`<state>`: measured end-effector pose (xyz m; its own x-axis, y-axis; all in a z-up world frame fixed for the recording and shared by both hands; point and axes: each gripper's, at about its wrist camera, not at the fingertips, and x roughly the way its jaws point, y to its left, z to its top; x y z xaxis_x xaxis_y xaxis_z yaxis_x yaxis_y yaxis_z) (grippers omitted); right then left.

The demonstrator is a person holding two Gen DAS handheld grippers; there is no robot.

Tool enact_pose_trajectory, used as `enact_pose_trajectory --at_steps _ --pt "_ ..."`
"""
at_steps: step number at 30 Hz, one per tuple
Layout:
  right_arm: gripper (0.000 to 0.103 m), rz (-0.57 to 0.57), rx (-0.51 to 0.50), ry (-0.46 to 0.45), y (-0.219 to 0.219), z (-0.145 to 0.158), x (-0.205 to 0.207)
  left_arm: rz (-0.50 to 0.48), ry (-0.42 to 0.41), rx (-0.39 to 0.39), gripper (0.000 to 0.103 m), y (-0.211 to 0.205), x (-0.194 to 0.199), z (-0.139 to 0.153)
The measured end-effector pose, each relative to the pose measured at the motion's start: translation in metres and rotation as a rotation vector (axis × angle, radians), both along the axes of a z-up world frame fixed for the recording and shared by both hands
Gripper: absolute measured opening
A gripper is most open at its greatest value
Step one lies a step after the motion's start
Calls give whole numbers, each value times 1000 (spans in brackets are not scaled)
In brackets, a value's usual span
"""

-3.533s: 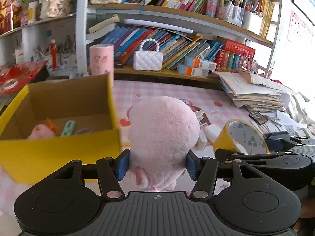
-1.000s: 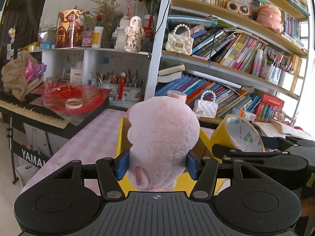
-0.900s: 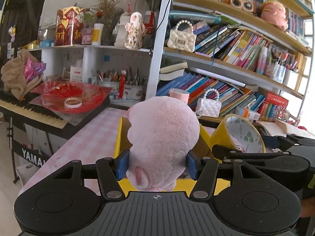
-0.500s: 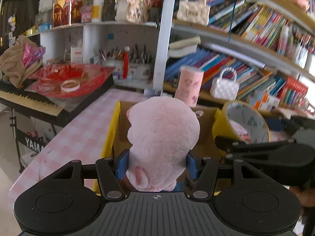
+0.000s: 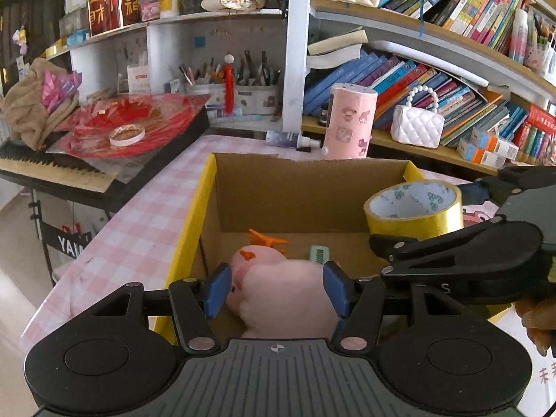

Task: Organize objects
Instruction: 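Open the left tool to drop the pig into the box while the right tool drops the tape, then lift both open tools out of the yellow box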

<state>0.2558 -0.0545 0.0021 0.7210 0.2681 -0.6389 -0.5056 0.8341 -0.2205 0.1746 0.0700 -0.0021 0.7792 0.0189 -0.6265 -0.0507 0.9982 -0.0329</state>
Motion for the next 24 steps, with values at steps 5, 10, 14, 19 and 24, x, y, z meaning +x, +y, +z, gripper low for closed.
enact_pose_trajectory --at_steps 5,10,14,19,24 --pt "83 -4 7 65 0 -7 5 -3 -23 2 73 0 -10 3" --pt "86 -36 64 46 -3 -2 -5 10 -103 -16 88 4 -26 18" --pt "88 -55 94 -12 -5 12 -19 36 -178 -36 92 9 -43 33" --pt "88 -114 131 -102 -11 29 -49 67 -220 -62 93 16 -65 42" --pt "88 -183 167 -145 -19 37 -85 81 -230 -70 93 24 -86 43"
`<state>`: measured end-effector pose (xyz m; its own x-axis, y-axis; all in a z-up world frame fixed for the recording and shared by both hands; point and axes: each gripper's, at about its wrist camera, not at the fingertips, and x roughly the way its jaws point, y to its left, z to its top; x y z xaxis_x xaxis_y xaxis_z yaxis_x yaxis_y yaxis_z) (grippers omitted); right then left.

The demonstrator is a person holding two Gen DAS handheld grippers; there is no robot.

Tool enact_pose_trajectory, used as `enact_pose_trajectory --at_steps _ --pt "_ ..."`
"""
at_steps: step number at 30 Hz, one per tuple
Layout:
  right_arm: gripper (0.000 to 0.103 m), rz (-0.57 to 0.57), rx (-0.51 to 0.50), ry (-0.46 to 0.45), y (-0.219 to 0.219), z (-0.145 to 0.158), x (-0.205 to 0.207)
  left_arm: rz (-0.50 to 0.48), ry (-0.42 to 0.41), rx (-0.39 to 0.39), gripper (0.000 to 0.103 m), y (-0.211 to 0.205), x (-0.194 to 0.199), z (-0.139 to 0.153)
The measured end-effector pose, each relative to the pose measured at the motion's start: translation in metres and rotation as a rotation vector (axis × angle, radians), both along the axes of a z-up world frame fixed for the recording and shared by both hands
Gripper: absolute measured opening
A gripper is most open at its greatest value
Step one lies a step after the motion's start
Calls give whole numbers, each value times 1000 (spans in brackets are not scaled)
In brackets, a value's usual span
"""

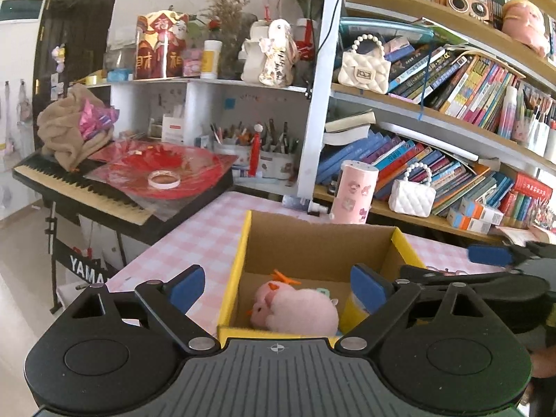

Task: Organize objects
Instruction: 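Lift both open tools out of the yellow box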

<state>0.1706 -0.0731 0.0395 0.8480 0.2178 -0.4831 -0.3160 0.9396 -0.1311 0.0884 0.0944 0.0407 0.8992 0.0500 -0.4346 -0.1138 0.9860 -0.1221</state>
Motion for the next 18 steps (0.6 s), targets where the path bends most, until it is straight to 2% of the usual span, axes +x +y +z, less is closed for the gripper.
enact_pose_trajectory --at_steps 5,18 --pt "88 -72 43 14 -4 -3 -37 9 22 -4 93 9 -23 -7" --pt "88 -85 -26 78 10 -32 -112 -15 148 -6 93 16 -72 -33"
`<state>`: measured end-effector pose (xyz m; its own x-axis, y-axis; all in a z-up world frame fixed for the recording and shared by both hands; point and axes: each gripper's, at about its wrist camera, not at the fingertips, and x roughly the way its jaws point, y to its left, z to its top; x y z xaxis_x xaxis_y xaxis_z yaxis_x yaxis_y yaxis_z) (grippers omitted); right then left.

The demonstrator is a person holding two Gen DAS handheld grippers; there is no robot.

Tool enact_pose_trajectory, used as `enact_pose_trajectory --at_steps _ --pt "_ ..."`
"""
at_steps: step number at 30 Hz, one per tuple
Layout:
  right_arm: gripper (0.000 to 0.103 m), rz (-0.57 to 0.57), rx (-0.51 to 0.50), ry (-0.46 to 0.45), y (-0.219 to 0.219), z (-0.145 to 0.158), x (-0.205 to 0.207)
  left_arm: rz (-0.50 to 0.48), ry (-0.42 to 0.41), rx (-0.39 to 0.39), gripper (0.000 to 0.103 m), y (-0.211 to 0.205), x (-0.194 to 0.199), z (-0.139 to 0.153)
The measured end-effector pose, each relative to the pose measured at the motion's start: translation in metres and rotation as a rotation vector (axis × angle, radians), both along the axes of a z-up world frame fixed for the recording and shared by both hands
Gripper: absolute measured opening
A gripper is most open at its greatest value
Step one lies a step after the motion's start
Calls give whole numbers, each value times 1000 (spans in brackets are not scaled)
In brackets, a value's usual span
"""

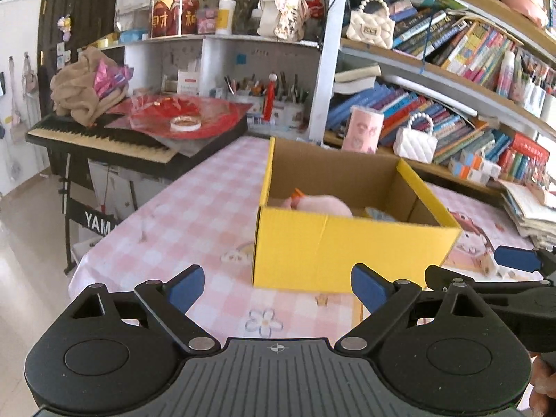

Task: Organize objects
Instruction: 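Lift both open tools out of the yellow box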

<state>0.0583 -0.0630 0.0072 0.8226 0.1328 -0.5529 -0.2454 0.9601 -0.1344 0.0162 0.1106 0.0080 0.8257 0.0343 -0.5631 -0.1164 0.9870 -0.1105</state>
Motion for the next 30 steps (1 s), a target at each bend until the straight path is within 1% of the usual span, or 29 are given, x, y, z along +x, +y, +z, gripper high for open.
enact_pose_trajectory --at_steps 8,15,21,30 --pt "90 -34 9 37 -3 -9 -26 -11 49 -1 94 2 -22 -8" --pt "90 -64 13 59 -7 -15 -43 -41 69 4 94 -1 -34 -12" --pt "91 -105 16 71 -17 -20 -57 -91 80 7 94 -12 -40 -16" --pt "91 -201 28 80 -41 -24 -75 -188 88 11 94 -36 -41 -19"
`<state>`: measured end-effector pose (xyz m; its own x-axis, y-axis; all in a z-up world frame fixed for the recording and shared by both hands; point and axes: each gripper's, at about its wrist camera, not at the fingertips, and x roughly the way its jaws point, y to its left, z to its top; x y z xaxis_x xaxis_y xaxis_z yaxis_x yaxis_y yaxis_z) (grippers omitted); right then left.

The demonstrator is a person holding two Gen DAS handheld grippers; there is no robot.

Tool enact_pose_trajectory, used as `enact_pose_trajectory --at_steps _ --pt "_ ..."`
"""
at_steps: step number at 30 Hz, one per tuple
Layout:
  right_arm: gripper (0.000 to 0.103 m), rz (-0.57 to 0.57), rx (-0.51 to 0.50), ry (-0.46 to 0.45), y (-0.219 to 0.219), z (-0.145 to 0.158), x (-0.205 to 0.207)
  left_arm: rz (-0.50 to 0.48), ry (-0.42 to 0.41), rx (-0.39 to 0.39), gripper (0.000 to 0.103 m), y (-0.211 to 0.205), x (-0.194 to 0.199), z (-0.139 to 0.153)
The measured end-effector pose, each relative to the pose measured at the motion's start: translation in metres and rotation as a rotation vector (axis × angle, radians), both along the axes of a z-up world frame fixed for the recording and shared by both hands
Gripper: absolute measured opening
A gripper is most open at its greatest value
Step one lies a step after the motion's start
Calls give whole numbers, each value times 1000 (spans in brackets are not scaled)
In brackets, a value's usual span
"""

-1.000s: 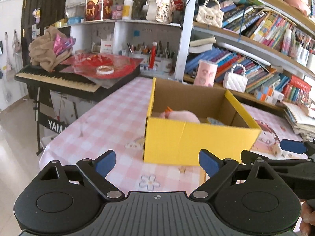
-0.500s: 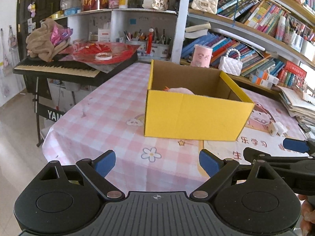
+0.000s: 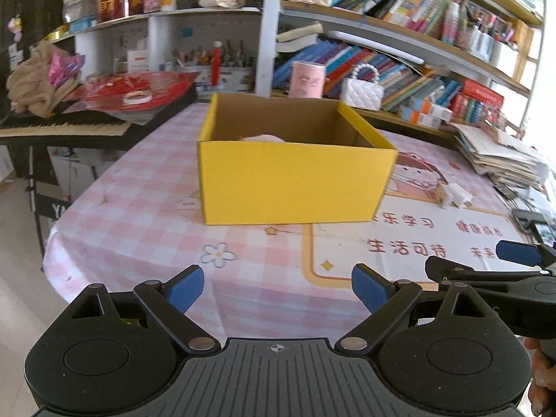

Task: Organize objects
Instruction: 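Move both open tools toward the white charger and small white-red box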

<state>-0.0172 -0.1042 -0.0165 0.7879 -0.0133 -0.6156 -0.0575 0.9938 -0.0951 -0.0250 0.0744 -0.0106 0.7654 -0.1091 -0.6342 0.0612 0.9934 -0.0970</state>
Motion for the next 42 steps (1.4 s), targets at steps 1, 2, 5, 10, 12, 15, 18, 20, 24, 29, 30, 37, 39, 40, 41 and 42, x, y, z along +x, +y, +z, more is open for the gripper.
enact_pose_trajectory --at_steps 1,2,5,10,12,15,18,20,24,29,30,37,39,40,41,42 --pt "91 -10 0 0 -3 0 -2 -9 1 -1 94 -3 0 0" --pt "91 -21 1 -1 -6 0 -4 -22 1 -2 94 -6 1 -1" --pt "91 -61 8 3 -16 -1 -6 -59 3 6 94 -13 1 -2" --pt "91 -111 20 7 -29 -1 -8 -91 -7 12 94 -24 6 0" --pt "91 -121 18 5 -34 -2 -8 -97 -2 10 94 -29 9 -1" --pt "91 -135 13 10 -42 -3 -7 -111 6 4 94 -38 15 -2" --pt "91 -152 8 14 -53 -3 -4 -132 9 -2 94 -51 22 -3" --pt "91 -165 6 13 -61 -3 -1 -150 8 0 94 -60 26 -3" --pt "91 -199 14 20 -81 -4 9 -183 -1 12 94 -81 38 -1" --pt "91 -210 14 12 -99 -1 25 -196 -12 15 94 -99 52 2" --pt "90 -209 13 12 -102 -1 28 -197 -13 16 94 -102 56 2" --pt "90 -200 6 24 -120 -1 50 -199 -4 6 94 -123 76 -2" --pt "89 -199 6 31 -127 -2 56 -198 4 -1 94 -128 81 -4" --pt "89 -199 7 35 -130 -3 59 -198 8 -2 94 -132 84 -5" --pt "89 -199 6 38 -133 -4 61 -200 12 -2 94 -135 87 -6" --pt "88 -200 7 42 -137 -5 64 -202 16 -2 94 -139 90 -7"
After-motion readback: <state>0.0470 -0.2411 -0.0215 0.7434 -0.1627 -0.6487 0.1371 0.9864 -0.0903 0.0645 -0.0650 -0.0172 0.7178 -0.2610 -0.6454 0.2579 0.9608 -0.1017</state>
